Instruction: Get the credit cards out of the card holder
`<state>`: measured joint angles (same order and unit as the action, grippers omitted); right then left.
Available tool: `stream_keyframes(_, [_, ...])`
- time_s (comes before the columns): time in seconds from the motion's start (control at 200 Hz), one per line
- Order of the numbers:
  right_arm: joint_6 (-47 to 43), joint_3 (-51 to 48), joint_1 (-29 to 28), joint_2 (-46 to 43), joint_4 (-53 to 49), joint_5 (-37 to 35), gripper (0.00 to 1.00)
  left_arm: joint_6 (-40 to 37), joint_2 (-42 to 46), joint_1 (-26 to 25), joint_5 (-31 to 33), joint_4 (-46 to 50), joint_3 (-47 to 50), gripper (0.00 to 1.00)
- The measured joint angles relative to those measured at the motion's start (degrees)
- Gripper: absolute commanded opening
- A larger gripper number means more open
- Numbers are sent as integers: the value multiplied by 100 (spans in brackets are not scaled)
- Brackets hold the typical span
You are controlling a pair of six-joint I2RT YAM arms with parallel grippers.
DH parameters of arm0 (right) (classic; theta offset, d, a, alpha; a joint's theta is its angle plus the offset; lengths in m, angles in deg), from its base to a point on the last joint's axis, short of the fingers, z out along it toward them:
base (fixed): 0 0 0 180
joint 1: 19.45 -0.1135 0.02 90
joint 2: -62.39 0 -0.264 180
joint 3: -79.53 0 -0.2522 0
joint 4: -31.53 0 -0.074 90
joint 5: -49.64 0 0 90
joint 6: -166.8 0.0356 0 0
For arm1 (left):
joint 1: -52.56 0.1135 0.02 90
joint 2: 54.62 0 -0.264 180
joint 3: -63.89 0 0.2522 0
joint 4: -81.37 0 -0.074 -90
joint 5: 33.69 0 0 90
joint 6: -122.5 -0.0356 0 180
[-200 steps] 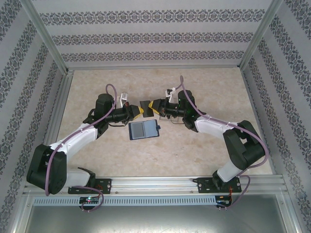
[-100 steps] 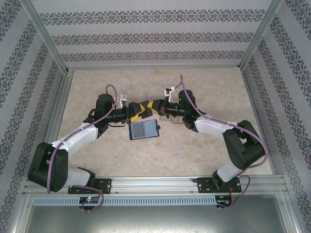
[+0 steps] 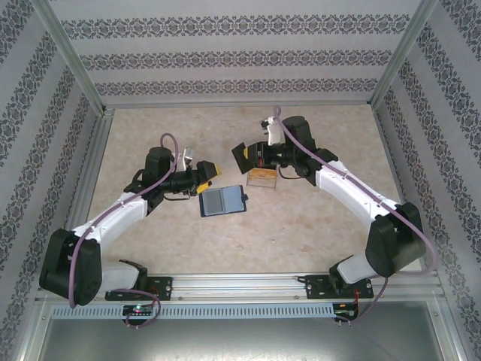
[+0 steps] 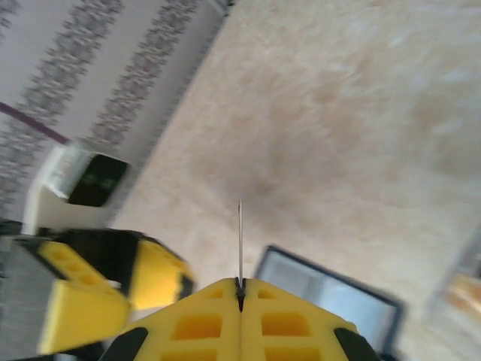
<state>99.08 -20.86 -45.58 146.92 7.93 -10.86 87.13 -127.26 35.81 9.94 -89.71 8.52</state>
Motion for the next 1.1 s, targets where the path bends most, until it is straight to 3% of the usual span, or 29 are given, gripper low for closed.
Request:
stream_keyframes(0.31, [-3298,647,0,413,-1838,-1700,0,-564,621,0,398,876,-260,99])
stream_keyframes(0.63, [-5720,754,-190,778,-2037,-2616,0,-673,754,0,507,1176,-269,99])
stream_keyframes(0.859, [-6883,750,-297,1093,-1749,-2879,0,-673,802,0,509,1200,-269,99])
stream_keyframes(1.099, [-7368,752,-341,1504,-1641,-2929,0,-673,811,0,555,1239,-269,99])
